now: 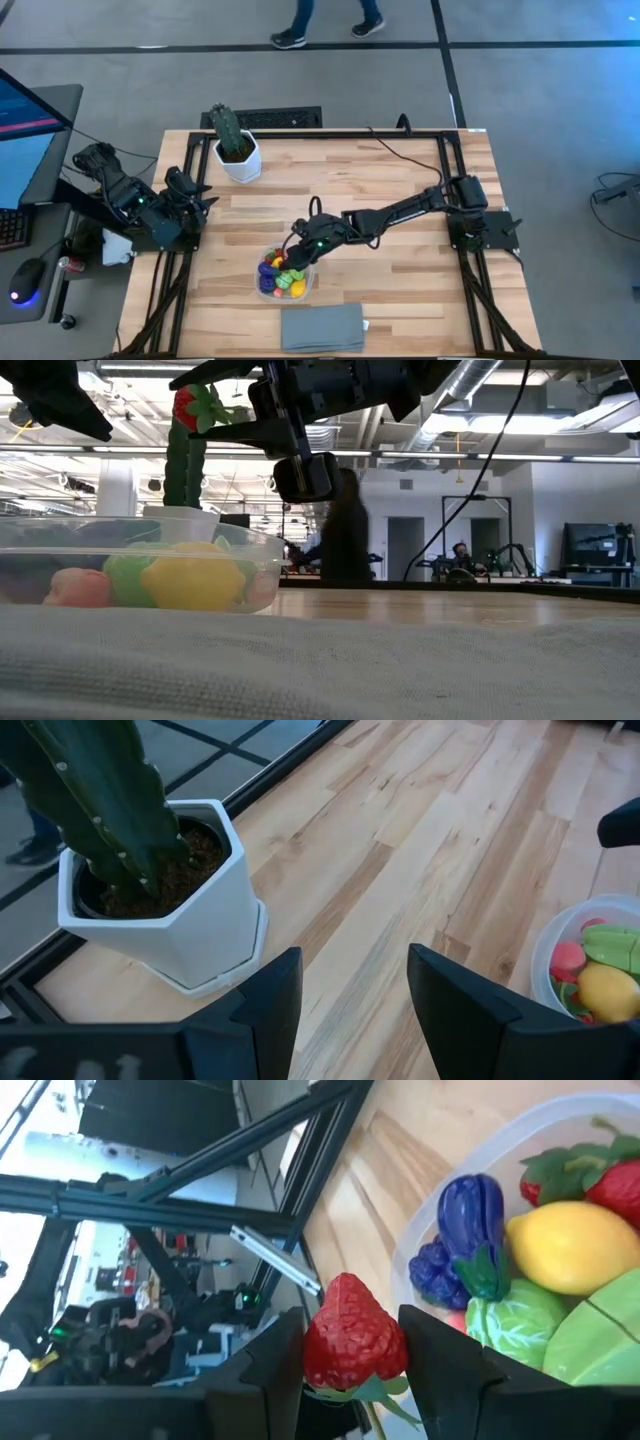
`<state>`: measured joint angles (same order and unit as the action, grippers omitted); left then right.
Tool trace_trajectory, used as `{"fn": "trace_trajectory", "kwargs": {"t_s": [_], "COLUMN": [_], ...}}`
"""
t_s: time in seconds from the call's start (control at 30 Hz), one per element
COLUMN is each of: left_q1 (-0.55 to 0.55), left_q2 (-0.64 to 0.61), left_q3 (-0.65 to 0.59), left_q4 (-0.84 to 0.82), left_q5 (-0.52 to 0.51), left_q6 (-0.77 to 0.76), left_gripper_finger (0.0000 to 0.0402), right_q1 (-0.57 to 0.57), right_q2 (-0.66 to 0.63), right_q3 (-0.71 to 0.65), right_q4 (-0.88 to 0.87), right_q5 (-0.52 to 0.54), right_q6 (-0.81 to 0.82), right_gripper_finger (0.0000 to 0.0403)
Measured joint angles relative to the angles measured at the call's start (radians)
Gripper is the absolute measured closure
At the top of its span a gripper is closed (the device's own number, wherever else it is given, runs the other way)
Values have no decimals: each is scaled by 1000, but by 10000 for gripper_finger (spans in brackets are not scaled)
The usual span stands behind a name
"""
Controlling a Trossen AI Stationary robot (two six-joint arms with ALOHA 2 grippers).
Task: Pick and placing Produce into tupperware
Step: Put the strawberry into the transparent bin
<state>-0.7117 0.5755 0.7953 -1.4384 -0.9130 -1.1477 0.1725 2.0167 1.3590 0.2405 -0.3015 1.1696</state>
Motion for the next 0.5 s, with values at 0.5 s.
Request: {"fn": "trace_trajectory", "kwargs": {"t_s": [0.5], "left_q1": [0], "left_q2": [0], "left_q3": [0], "left_q4": [0], "left_q5": [0], "left_q6": [0], "left_gripper_finger": [228], "right_q1": [37], "right_q2": [0], "right_q3": [0], "right_q4": [-58], "right_q5": [176], "right_q6": [-16], "right_gripper_finger": [216]}}
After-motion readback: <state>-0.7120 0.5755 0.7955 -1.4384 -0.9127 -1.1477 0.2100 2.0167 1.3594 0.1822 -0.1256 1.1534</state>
